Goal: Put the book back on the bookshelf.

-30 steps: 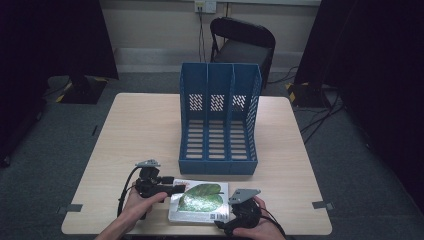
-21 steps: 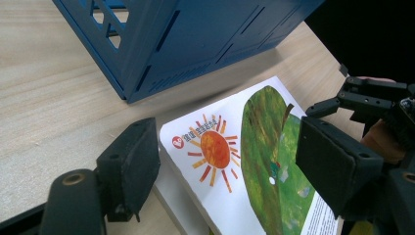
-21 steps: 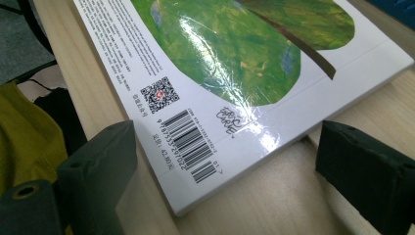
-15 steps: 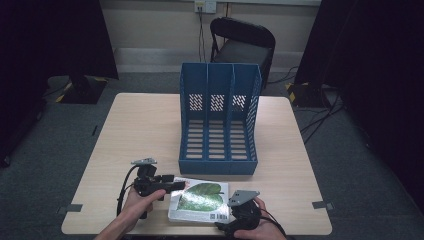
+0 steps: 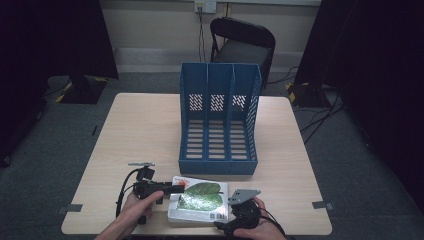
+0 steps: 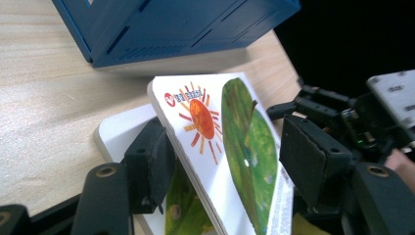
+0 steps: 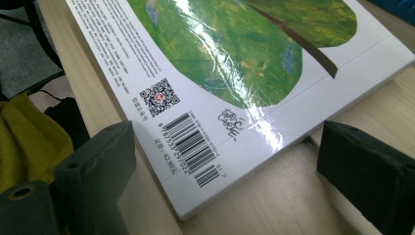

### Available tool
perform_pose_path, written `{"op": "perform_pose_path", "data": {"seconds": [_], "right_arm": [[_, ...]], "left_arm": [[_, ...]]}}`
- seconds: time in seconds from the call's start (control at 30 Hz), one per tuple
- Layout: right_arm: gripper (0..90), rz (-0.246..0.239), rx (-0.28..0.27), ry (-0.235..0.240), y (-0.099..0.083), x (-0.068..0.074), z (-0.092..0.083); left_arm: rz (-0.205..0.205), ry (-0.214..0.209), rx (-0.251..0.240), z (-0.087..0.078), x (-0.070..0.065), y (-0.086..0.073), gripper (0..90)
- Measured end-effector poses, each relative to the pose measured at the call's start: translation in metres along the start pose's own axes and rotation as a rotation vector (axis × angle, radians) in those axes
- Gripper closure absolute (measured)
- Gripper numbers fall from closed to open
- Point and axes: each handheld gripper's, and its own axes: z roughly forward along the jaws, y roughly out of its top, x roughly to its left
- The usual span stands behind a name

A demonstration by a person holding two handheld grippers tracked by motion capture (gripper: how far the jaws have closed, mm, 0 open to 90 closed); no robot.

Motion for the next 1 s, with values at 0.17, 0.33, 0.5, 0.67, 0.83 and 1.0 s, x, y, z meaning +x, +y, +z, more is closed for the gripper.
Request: {"op": "perform_pose_path", "data": {"seconds": [0.17,0.33,0.5,0.67,0.83,1.0], "right_arm": [[6.7,0.002,0.002,0.006,0.001,-0.001,0.0],[6.8,0.006,-0.001,0.017,0.002,-0.002,0.001],[7.6,0.005,-0.003,0.034,0.005,0.0,0.004],[7.9,-0.014,-0.008,0.048,0.007,0.003,0.007],[7.9,-0.035,-0.009,0.041,0.009,0.006,0.01],[11.9,-0.04,0.0,0.059,0.01,0.004,0.007]], "left_arm": [[0.011,-0.026,0.047,0.006,0.0,-0.001,42.5],[0.033,-0.039,0.088,0.014,-0.003,-0.002,44.3],[0.079,-0.049,0.168,0.026,-0.01,-0.004,42.7],[0.084,-0.052,0.178,0.028,-0.009,-0.005,44.7],[0.089,-0.068,0.189,0.029,-0.01,-0.005,48.2],[0.137,-0.066,0.194,0.028,-0.016,-0.004,54.7]]}}
